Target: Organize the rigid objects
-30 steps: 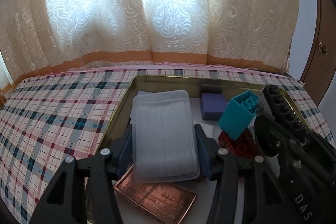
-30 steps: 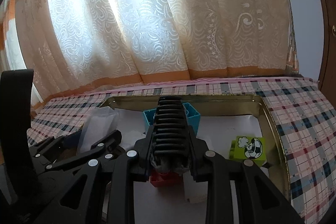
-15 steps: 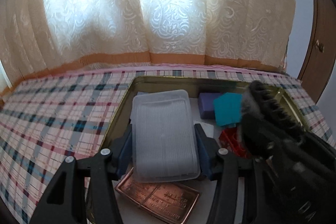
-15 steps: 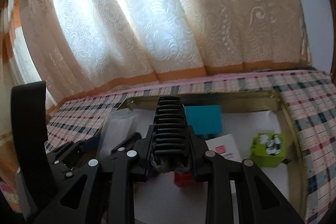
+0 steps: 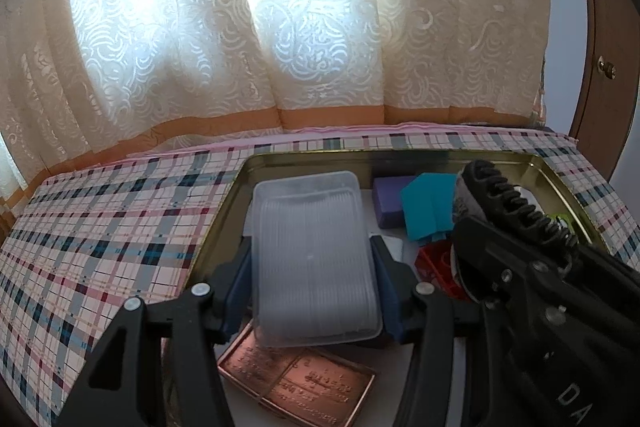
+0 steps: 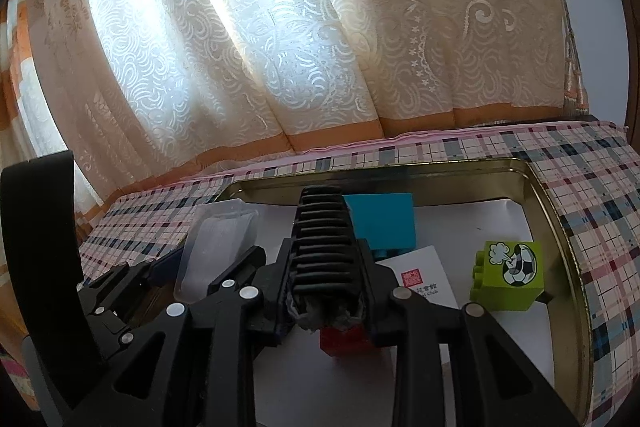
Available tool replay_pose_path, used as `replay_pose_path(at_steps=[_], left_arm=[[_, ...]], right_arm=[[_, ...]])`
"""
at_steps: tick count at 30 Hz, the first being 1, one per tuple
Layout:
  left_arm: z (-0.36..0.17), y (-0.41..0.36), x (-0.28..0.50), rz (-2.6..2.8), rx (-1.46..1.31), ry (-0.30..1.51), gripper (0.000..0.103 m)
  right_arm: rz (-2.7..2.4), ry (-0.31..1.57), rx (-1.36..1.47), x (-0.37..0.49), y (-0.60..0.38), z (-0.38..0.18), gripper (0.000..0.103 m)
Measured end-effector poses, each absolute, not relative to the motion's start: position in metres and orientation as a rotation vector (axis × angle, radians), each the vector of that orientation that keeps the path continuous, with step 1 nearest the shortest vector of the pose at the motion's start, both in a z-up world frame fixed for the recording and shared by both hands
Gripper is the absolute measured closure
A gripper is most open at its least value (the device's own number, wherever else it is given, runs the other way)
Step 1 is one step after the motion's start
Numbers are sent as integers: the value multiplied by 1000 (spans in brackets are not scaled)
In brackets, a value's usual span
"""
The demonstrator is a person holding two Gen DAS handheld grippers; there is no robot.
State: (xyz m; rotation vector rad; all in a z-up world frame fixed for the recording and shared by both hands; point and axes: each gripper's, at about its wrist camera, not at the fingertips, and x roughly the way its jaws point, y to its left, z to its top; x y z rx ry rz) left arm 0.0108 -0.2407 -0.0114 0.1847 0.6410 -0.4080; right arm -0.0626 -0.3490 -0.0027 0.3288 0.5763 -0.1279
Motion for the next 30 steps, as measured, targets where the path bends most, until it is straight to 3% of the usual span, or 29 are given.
replay_pose_path(at_steps=[3, 5, 6, 7, 8, 9, 14, 23, 30], left_arm=[[-12, -238, 12, -429, 142, 659, 47], [-13, -235, 12, -448, 114, 674, 37], [-14, -233, 12, -456, 99, 685, 26], [-15, -233, 13, -471, 83, 704, 11], [-16, -232, 11, -498, 64, 710, 4], [-16, -232, 7, -511, 56, 699, 0], [-12, -240, -7, -510, 113, 648, 0], [12, -214, -43, -471, 86, 372, 0], [14, -203, -44, -436, 88, 364, 0]], right_arm=[[-137, 569, 329, -66, -350, 0, 63], [-163, 551, 324, -75, -352, 2, 52], [-186, 538, 321, -82, -353, 3, 49], [-201, 525, 321, -86, -355, 4, 39], [-221, 496, 324, -94, -357, 6, 27], [-250, 459, 324, -101, -358, 9, 23], [-406, 301, 227, -125, -350, 23, 14], [-540, 195, 126, -142, -341, 30, 14], [-584, 131, 136, -156, -341, 34, 13]])
